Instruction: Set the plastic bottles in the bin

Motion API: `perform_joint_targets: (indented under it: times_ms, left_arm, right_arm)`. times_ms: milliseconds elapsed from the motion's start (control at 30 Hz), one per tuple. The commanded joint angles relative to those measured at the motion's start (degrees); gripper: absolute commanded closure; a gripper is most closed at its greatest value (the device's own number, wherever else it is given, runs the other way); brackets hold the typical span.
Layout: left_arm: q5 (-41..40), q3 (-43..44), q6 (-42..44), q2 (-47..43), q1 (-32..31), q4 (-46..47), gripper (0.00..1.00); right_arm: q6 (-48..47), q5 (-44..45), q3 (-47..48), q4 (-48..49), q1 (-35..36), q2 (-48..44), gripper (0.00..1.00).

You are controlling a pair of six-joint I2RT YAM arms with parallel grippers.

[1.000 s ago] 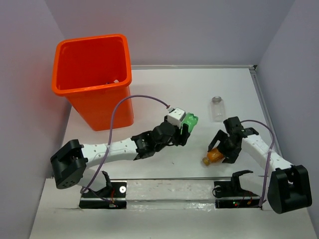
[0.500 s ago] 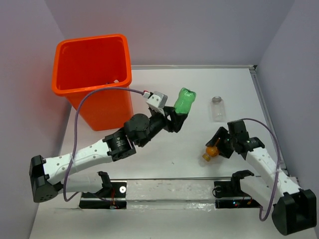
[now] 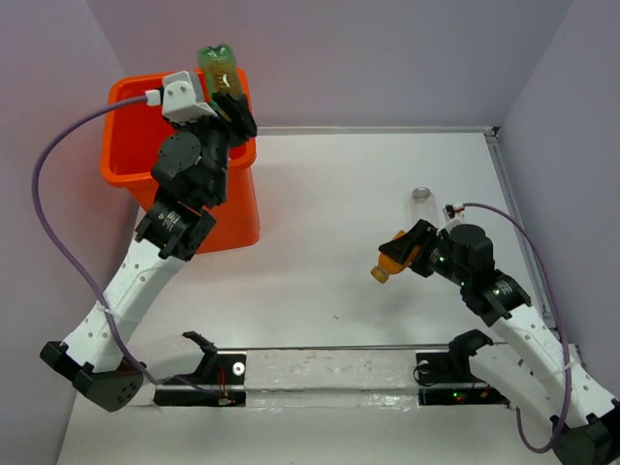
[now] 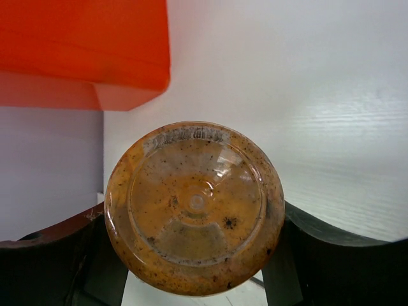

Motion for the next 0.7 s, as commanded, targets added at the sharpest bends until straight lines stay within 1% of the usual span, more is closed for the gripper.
perform_joint_targets:
  times_ms: [0,33,100,133,167,200,233,267,300,333,367,400,433,467,500,567,600,633,667]
  left_arm:
    - [1.72,9.16,-1.06,4.25,13.03,-4.28,0.42]
    - [3.3,10.3,-1.24,5.05,17.32,-4.99,0.42]
    - [4.45,10.57,-2.11,6.89,20.69,-6.83,0.41]
    - [5.41,10.57,-2.82,7.42,22.27,-7.45,0.39]
    - [8.56,10.83,-3.61,7.86,23.51,-8.24,0.34]
    - [10.07,11.53,-4.4,8.21,25.08,-10.33,0.15]
    - [10.78,11.71,-5.19,8.3,25.19,-11.14,0.06]
    - [12.0,11.28,-5.37,7.87,25.19,-11.58,0.01]
    - [12.89,10.84,-5.72,6.13,25.19,-11.76,0.01]
    - [15.42,10.4,-6.51,4.72,25.19,-11.93,0.01]
    - [17.18,9.27,-6.95,1.74,25.19,-11.94,0.01]
    - [19.12,8.65,-7.48,0.15,25.1,-11.94,0.01]
    - [23.05,8.12,-8.61,-1.52,25.1,-11.94,0.01]
    - [25.0,7.59,-9.06,-3.1,25.1,-11.94,0.01]
    - [27.11,6.63,-9.59,-6.17,25.1,-12.46,0.01]
    - [31.15,4.18,-10.99,-9.26,25.1,-13.16,0.01]
    - [32.05,3.11,-11.35,-12.49,25.19,-13.34,0.01]
    - [33.88,1.8,-11.79,-14.26,25.19,-13.43,0.01]
    - [35.55,-0.65,-12.49,-16.02,25.1,-13.43,0.01]
  right_arm:
    - [0.12,0.43,5.39,14.59,2.99,1.87,0.55]
    - [-0.23,0.52,6.36,15.74,3.52,2.76,0.55]
    - [-3.29,1.31,9.6,17.07,4.14,4.95,0.55]
    - [-4.87,1.83,12.23,16.72,4.14,7.92,0.55]
    - [-6.45,2.36,18.0,16.63,4.14,9.43,0.55]
    - [-9.08,3.15,20.76,16.89,4.66,11.1,0.55]
    - [-10.15,3.33,23.57,17.68,4.67,12.85,0.55]
    - [-10.94,3.07,29.34,17.86,5.45,17.05,0.55]
    - [-12.95,2.29,32.27,17.95,6.07,19.27,0.55]
    - [-14.02,2.28,35.08,18.04,8.08,21.64,0.57]
    - [-16.38,2.97,40.85,17.95,9.31,26.01,0.57]
    - [-18.05,3.42,43.87,18.04,10.72,28.32,0.57]
    - [-19.81,4.29,47.12,17.78,12.3,30.6,0.57]
    - [-21.22,5.26,50.63,17.08,14.84,33.06,0.57]
    - [-24.11,5.61,57.98,16.11,15.91,37.87,0.57]
    - [-26.15,5.09,64.87,15.84,18.63,42.82,0.57]
    - [-28.25,4.13,68.39,15.67,19.43,47.8,0.57]
    - [-29.57,3.6,75.38,15.32,20.39,50.46,0.57]
    - [-30.72,3.34,79.02,14.96,22.4,53.19,0.57]
